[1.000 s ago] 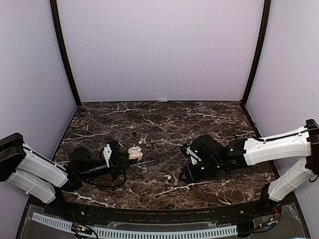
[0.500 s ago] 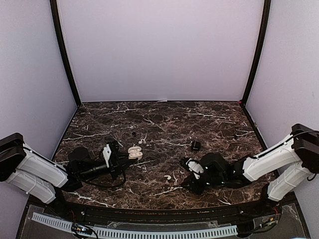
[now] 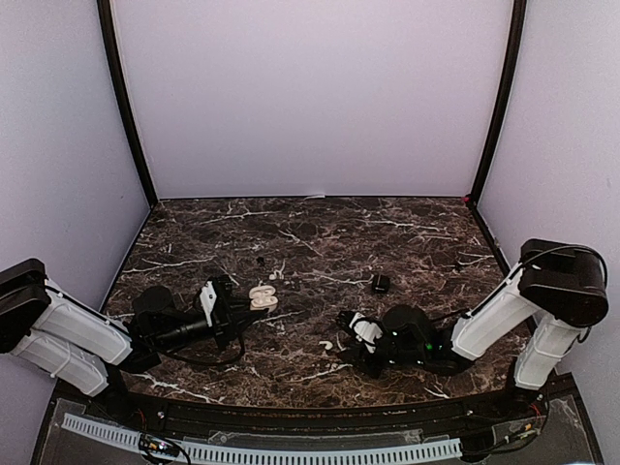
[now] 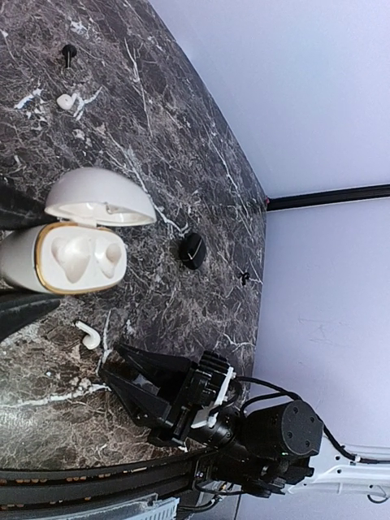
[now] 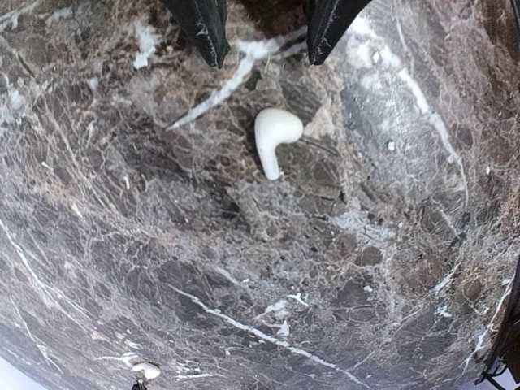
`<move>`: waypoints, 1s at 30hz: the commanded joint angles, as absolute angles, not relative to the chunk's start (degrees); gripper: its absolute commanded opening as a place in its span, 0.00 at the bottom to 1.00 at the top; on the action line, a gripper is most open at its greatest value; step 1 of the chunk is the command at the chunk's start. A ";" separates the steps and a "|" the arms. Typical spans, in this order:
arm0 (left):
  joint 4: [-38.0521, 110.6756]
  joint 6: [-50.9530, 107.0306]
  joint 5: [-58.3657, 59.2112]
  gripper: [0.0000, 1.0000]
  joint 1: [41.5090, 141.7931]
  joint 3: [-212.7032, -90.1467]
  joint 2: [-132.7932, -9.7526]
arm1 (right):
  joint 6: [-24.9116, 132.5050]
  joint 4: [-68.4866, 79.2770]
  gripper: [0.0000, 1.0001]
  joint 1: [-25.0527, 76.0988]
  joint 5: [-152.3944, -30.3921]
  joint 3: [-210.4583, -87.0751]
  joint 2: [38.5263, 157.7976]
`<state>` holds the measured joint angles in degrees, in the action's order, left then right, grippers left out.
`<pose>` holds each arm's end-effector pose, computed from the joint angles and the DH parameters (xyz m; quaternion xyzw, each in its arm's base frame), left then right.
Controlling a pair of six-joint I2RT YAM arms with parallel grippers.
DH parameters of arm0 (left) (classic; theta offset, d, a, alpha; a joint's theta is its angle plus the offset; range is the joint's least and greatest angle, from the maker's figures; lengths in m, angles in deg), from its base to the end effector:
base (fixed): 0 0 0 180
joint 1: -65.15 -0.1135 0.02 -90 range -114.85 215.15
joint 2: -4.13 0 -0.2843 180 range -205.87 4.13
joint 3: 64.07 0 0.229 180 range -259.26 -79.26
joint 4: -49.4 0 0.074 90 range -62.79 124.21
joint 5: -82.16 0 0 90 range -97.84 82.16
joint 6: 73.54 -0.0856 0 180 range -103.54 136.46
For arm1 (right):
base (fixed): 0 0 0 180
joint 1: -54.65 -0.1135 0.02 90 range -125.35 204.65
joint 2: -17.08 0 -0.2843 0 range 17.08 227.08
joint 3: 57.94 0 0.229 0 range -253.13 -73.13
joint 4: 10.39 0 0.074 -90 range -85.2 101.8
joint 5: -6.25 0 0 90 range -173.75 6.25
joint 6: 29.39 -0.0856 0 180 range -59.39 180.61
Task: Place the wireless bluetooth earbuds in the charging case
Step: Pick up the right earbud from the center of the board.
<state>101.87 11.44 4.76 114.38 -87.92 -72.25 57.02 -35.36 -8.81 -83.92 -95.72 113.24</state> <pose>0.1491 -0.2015 0.2079 0.3896 0.5905 -0.3363 0.6216 0.1355 0.2719 0.1133 -0.4400 0.7627 0.2629 0.3944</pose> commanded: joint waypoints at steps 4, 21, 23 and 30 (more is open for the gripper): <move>104.09 10.62 5.43 0.02 114.02 -88.13 -71.89 | 60.25 -37.45 0.31 -9.33 -82.62 -99.37 119.87; 103.91 10.15 5.30 0.02 114.02 -88.22 -72.31 | 61.41 -36.73 0.20 -9.33 -83.49 -102.47 124.01; 103.91 10.13 5.20 0.02 114.02 -88.28 -72.40 | 61.47 -36.75 0.18 -9.33 -83.27 -102.38 123.79; 103.92 10.00 5.28 0.02 114.02 -88.31 -72.51 | 61.84 -36.54 0.11 -9.32 -83.05 -101.83 122.31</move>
<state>101.84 10.81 4.81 114.38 -87.92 -72.49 61.02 -40.67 -8.86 -83.98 -102.61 122.07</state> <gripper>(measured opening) 0.229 0.149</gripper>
